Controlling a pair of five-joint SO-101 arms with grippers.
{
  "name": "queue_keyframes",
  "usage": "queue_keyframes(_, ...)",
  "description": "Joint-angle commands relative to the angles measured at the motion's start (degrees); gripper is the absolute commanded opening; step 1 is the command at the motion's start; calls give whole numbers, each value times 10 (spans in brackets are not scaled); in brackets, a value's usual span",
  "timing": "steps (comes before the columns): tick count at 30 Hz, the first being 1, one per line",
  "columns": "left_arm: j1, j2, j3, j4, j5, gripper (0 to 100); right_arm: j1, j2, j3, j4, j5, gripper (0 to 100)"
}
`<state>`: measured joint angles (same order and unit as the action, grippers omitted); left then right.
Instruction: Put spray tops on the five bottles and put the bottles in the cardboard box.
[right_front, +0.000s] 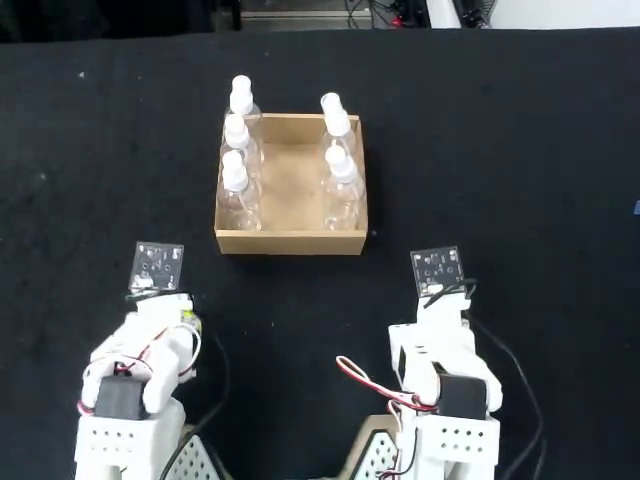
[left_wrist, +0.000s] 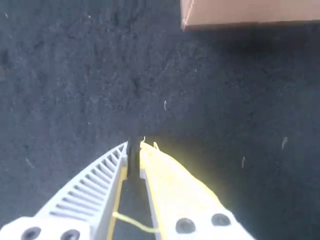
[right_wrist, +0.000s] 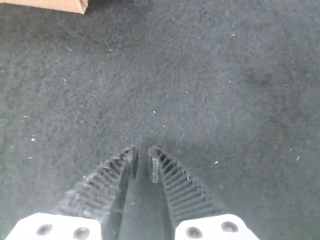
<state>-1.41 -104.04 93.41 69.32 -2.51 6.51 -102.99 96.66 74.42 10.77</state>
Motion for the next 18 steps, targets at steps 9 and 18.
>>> queue_keyframes(9, -16, -6, -190, 147, 2, 30, 9, -56, -2, 4, -3, 11)
queue_keyframes(18, -94, -4, 0, 4, -4, 30, 9, -56, -2, 4, -3, 11)
